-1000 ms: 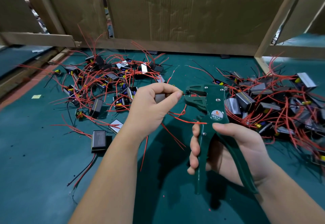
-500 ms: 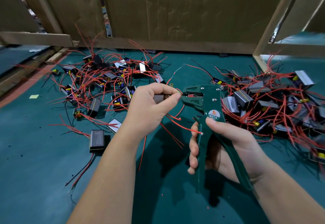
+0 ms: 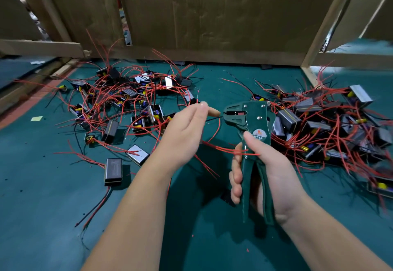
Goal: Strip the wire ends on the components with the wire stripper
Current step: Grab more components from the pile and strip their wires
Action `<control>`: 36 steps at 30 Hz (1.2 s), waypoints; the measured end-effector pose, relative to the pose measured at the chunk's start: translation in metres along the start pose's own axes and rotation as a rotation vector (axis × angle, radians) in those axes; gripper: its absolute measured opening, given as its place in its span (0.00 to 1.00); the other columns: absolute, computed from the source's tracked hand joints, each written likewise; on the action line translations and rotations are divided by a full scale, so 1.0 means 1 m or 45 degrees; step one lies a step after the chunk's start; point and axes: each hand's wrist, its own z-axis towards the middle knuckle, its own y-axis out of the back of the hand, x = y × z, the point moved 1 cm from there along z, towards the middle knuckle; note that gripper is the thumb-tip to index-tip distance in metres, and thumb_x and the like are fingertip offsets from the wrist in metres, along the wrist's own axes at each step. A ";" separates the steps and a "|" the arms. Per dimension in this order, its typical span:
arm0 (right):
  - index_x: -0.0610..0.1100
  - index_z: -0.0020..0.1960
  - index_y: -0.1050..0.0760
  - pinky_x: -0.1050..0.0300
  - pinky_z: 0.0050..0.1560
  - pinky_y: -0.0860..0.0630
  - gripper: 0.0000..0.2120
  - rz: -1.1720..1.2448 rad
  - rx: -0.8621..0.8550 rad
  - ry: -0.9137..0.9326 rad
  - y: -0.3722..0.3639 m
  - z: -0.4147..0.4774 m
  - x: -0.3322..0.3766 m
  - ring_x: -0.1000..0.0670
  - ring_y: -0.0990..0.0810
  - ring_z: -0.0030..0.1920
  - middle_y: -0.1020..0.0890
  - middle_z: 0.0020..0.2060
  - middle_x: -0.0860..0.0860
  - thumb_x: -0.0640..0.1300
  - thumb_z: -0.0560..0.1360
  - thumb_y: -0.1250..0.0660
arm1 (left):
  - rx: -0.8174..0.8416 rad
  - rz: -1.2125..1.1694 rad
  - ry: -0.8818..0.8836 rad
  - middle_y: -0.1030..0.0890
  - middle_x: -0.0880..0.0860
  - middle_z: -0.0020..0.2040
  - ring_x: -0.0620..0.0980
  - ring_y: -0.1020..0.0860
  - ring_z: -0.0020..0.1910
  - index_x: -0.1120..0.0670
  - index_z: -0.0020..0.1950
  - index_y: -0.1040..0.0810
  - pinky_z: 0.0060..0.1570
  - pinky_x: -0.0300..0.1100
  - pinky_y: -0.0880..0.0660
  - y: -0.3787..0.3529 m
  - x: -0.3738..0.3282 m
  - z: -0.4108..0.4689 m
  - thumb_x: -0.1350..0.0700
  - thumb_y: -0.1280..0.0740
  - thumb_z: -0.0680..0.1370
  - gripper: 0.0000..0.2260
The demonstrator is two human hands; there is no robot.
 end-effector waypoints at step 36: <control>0.38 0.63 0.31 0.42 0.42 0.19 0.27 0.100 -0.223 0.672 0.037 0.006 0.037 0.39 0.18 0.36 0.25 0.48 0.41 0.50 0.68 0.33 | -0.617 0.710 0.037 0.27 0.51 0.54 0.57 0.30 0.57 0.52 0.58 0.23 0.55 0.48 0.36 0.026 0.013 0.006 0.70 0.43 0.67 0.24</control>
